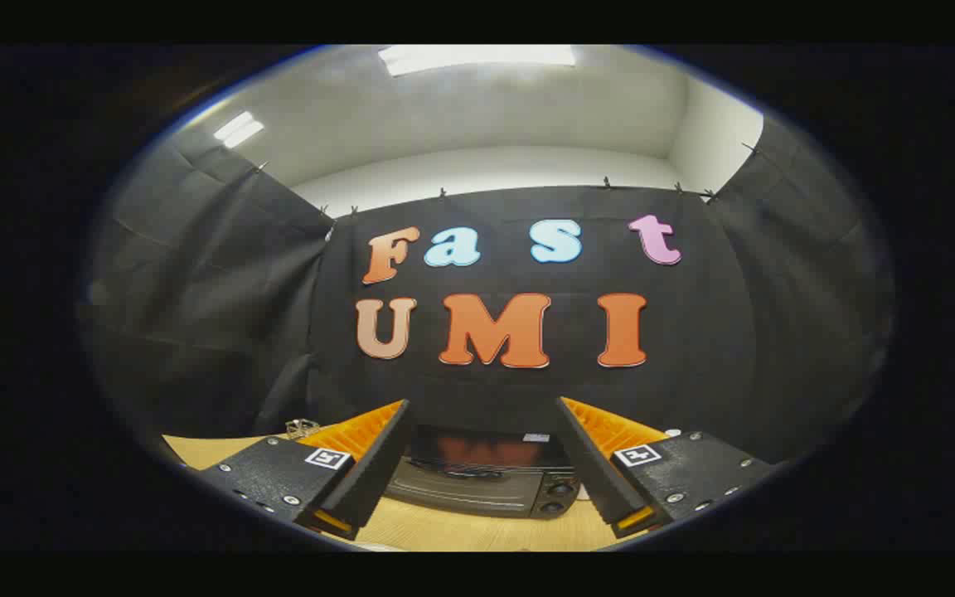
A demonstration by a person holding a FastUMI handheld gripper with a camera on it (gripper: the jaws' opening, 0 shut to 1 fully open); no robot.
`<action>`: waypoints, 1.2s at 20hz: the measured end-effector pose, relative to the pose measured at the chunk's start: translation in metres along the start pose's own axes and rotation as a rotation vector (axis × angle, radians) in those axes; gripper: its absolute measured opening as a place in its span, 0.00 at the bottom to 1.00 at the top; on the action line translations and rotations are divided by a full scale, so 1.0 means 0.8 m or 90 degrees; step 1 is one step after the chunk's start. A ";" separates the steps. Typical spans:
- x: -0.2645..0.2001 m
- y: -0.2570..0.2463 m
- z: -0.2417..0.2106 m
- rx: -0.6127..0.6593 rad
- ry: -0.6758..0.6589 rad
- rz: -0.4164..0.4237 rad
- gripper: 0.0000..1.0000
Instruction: Open the toaster oven, put the food inside, and close the toaster oven door.
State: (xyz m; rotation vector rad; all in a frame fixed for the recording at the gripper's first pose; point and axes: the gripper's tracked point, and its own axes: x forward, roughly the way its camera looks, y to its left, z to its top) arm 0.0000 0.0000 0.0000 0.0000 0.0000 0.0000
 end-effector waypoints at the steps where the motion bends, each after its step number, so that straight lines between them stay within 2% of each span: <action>1: 0.000 0.001 -0.001 0.002 0.001 0.000 1.00; 15: 0.022 0.013 -0.027 0.011 0.028 0.000 1.00; 24: 0.092 0.025 -0.116 0.011 0.102 -0.012 1.00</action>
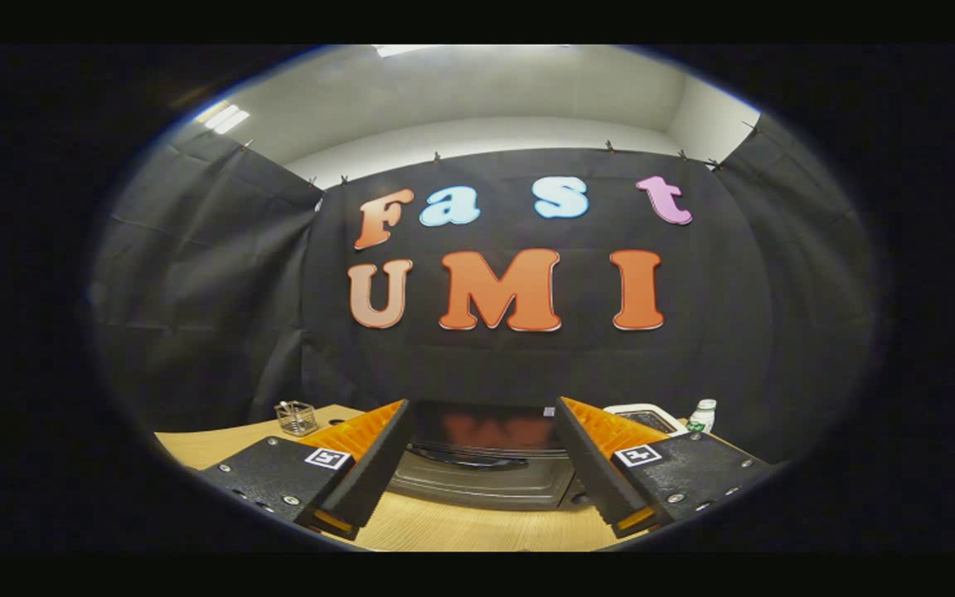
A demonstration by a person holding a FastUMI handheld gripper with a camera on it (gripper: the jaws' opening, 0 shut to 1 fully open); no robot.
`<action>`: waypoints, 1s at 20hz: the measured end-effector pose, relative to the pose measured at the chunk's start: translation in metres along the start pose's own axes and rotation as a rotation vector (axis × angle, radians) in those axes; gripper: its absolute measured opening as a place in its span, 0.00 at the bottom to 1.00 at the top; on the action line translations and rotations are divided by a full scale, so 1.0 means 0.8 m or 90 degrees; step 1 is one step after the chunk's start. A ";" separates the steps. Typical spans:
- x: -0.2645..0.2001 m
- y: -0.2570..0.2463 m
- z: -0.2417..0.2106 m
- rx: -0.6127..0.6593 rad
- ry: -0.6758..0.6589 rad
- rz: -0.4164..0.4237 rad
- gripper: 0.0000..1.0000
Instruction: Open the toaster oven, put the food inside, and close the toaster oven door.
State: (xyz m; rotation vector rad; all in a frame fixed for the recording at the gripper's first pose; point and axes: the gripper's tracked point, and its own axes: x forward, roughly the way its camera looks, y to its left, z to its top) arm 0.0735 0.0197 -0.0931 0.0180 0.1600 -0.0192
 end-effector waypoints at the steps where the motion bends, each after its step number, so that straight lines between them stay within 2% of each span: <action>1: 0.012 0.001 -0.009 -0.003 0.007 -0.004 1.00; 10: 0.094 0.023 -0.105 -0.009 0.102 -0.011 1.00; 15: 0.117 0.024 -0.137 -0.010 0.131 -0.016 1.00; 20: 0.121 0.027 -0.138 -0.002 0.121 -0.007 0.99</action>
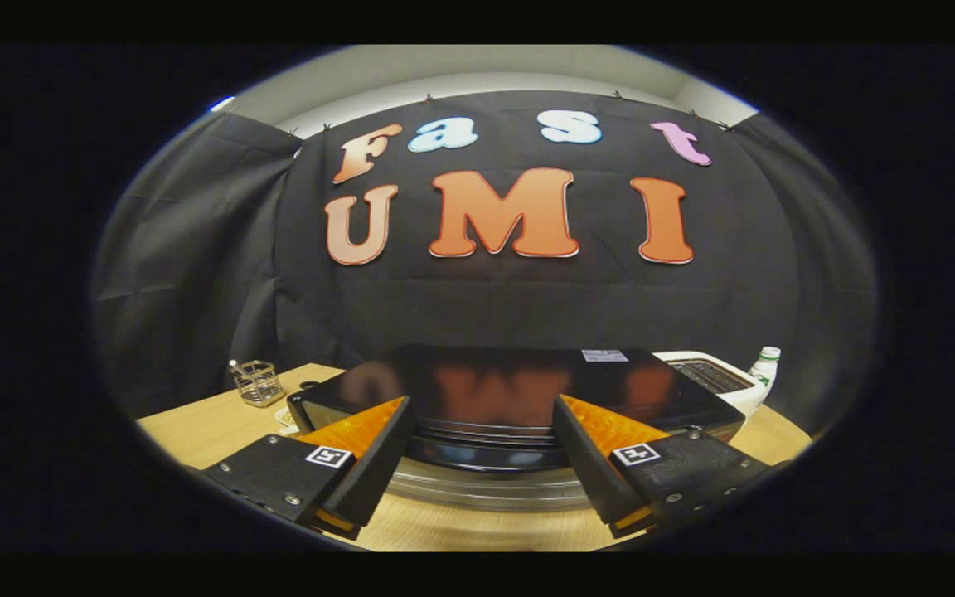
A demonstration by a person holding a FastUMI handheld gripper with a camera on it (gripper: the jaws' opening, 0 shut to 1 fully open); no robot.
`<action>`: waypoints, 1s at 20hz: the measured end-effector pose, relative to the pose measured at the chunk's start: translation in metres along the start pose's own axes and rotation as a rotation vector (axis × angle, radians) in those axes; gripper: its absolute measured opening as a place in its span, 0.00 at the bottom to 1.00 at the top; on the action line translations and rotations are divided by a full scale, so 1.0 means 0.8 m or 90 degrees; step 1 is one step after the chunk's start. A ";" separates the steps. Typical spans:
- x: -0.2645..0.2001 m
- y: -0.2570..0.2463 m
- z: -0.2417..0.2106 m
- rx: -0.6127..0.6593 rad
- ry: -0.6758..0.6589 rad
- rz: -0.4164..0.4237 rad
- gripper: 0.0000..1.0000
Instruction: Open the toaster oven, put the food inside, and close the toaster oven door.
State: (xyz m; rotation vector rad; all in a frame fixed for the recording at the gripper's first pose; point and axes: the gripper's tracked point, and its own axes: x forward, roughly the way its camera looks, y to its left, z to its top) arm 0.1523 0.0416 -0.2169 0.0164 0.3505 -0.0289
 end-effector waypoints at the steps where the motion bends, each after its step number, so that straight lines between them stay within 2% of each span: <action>1: -0.004 0.001 -0.002 0.006 0.000 0.005 0.98; 5: -0.025 0.008 -0.003 0.010 -0.031 0.022 0.85; 8: -0.044 0.015 -0.017 0.012 -0.016 0.037 0.80; 16: -0.123 0.034 -0.071 -0.015 0.052 0.101 0.79; 20: -0.132 0.040 -0.100 0.006 0.116 0.131 0.79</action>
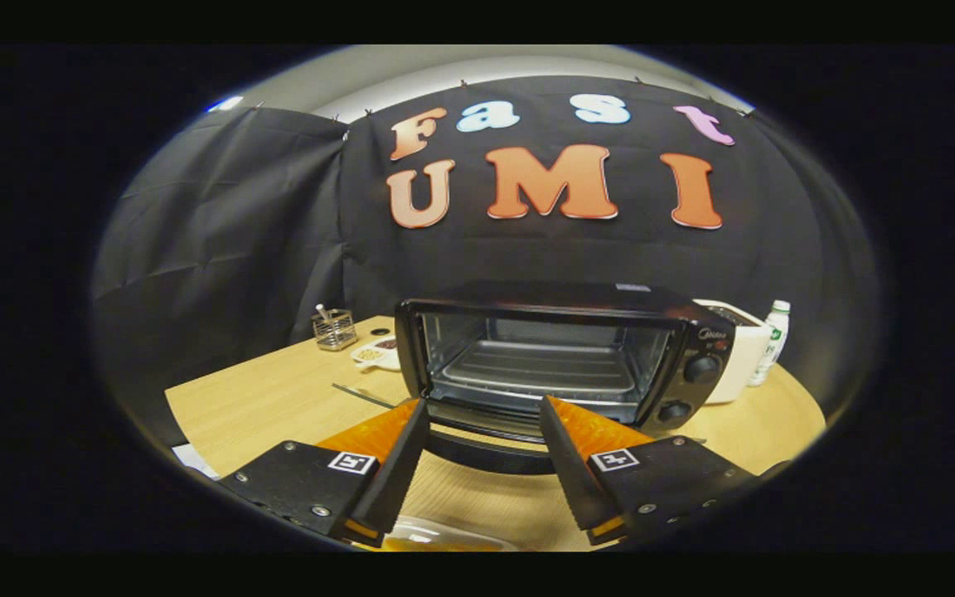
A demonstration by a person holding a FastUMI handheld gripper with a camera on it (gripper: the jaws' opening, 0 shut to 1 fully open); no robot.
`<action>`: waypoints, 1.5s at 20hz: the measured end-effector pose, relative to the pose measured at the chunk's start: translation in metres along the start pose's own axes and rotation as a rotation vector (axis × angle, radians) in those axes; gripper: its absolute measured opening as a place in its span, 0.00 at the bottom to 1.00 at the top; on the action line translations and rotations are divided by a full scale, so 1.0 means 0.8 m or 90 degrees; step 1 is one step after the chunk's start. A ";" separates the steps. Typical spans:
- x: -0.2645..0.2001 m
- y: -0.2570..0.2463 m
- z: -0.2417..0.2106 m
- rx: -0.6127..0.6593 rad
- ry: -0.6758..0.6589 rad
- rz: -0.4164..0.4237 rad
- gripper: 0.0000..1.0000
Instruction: Open the toaster oven, put the food inside, and close the toaster oven door.
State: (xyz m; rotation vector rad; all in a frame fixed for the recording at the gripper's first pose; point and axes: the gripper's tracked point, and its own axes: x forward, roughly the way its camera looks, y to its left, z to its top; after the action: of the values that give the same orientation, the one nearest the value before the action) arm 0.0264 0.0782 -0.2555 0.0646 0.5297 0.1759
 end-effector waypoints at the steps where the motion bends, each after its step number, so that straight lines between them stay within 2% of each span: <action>1: -0.002 0.001 -0.006 0.008 0.015 0.007 0.79; 7: -0.006 0.015 -0.060 0.084 0.108 0.050 0.79; 10: 0.006 -0.008 -0.083 0.062 0.130 0.007 0.79; 14: 0.015 -0.014 -0.119 0.051 0.176 -0.012 0.77; 17: 0.015 -0.014 -0.119 0.006 0.170 -0.024 0.77; 21: 0.005 -0.019 -0.113 0.023 0.160 -0.040 0.77; 24: -0.025 -0.017 -0.085 0.040 0.095 -0.056 0.79; 26: -0.052 -0.011 -0.074 0.052 0.067 -0.066 0.84; 30: -0.108 0.026 -0.090 0.060 0.070 -0.048 0.88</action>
State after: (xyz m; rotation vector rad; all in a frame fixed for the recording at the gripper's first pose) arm -0.0864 0.0837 -0.2724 0.1278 0.6485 0.0812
